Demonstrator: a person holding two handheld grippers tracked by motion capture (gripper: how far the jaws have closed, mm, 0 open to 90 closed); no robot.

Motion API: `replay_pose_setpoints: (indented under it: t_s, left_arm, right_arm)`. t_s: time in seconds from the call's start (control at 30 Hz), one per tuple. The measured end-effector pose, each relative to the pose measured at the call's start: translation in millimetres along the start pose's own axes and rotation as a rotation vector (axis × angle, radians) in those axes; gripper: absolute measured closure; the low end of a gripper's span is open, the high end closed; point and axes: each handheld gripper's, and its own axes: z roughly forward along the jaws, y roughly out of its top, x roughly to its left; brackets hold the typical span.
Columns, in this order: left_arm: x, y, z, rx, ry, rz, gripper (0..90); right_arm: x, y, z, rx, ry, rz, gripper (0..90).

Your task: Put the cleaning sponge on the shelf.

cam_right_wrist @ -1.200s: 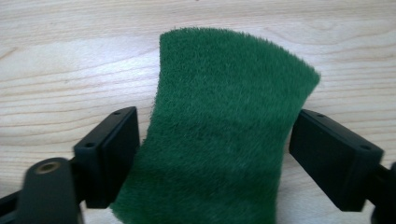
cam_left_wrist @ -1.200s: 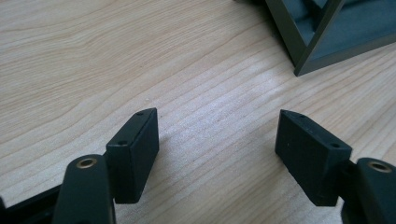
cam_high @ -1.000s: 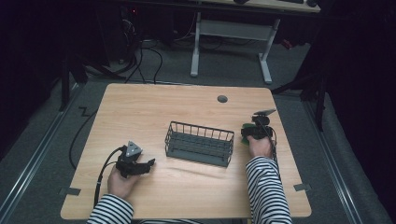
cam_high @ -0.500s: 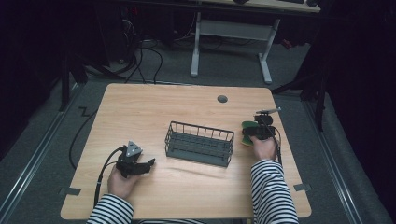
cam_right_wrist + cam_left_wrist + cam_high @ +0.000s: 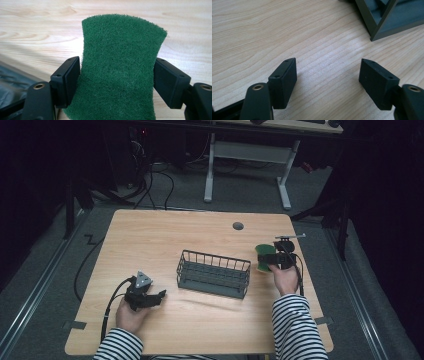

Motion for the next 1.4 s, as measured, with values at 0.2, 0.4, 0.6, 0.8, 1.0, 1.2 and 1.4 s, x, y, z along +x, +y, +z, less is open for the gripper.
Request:
replay_pose_setpoints:
  t_s: [0.2,0.4,0.6,0.8,1.0,1.2,1.4]
  left_arm:
    - [0.0,0.0,0.1,-0.003,-0.001,-0.004,31.2]
    - [1.3,-0.2,-0.3,-0.002,-0.015,-0.01,30.1]
    - [-1.0,0.3,0.6,0.004,-0.015,0.011,27.0]
    - [-0.9,0.3,0.7,0.003,-0.016,0.011,26.8]
    - [-0.5,0.2,0.6,0.003,-0.019,0.009,27.0]
    - [0.3,0.2,0.6,0.001,-0.025,0.004,27.1]
    - [0.6,0.3,0.6,0.001,-0.026,0.003,27.1]
  right_arm:
    - [2.6,-1.6,-12.1,-0.01,0.011,-0.03,26.9]
    - [8.5,7.2,-26.9,-0.032,-0.022,-0.051,27.2]
    - [26.4,17.0,-51.6,-0.091,-0.006,-0.108,27.3]
    - [49.0,15.1,-66.5,-0.125,0.057,-0.177,27.1]
    - [71.5,9.1,-79.1,-0.144,0.111,-0.242,27.1]
    - [95.3,1.7,-82.7,-0.135,0.156,-0.316,27.0]
    - [112.8,-4.0,-72.2,-0.116,0.186,-0.357,26.9]
